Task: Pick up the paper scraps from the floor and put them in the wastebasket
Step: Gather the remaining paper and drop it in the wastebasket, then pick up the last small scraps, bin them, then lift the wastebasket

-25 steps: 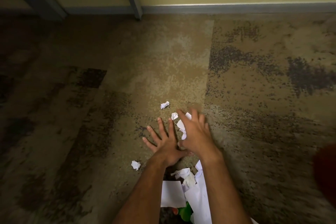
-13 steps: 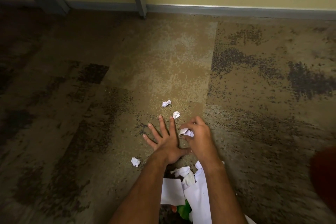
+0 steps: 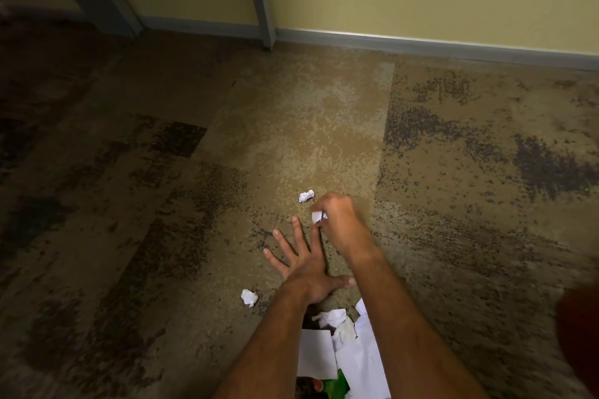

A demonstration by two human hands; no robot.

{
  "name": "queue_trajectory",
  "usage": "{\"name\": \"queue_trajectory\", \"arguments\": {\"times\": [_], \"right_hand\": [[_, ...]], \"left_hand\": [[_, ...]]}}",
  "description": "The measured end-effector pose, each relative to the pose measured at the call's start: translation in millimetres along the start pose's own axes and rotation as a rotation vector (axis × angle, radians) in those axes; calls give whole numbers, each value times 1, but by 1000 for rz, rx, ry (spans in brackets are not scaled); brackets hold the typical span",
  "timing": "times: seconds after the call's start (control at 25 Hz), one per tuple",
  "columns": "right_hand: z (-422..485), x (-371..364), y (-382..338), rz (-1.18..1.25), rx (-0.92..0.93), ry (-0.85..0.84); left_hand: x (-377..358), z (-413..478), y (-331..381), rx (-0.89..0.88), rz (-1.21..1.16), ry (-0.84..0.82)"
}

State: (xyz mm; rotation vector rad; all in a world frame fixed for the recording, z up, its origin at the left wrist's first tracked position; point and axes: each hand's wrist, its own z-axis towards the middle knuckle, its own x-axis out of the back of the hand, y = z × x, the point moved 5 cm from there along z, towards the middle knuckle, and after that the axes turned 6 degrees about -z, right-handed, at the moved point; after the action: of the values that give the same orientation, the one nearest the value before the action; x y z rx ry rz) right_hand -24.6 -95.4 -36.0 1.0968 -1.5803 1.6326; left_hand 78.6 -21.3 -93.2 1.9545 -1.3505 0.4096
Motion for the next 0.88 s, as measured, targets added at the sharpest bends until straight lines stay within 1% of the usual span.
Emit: {"name": "queue_trajectory", "arguments": {"times": [0.12, 0.2, 0.28, 0.4, 0.48, 0.56, 0.64, 0.8, 0.88], "right_hand": [[-10, -6, 0, -121, 57, -28], [-16, -9, 0, -231, 73, -6], [-23, -12, -1, -286, 56, 24], [-33, -13, 2, -303, 7, 48], [-39, -10, 10, -242, -60, 83], [-47, -4, 21, -72, -168, 171], [-62, 2, 32, 197, -322, 242], [-91, 8, 56, 750, -667, 267], [-104, 17, 61, 928, -720, 307]], "left_hand": [[-1, 1, -1, -6, -17, 36], [-2, 2, -3, -3, -42, 60], [-4, 3, -4, -8, -48, 81], [-2, 5, -4, -12, -57, 89], [-2, 5, -4, -15, -57, 95], [-2, 4, -5, -22, -58, 105], [-2, 4, -5, -36, -59, 120], [-2, 1, -4, -71, -35, 155], [-3, 0, -7, -109, -69, 214]]}}
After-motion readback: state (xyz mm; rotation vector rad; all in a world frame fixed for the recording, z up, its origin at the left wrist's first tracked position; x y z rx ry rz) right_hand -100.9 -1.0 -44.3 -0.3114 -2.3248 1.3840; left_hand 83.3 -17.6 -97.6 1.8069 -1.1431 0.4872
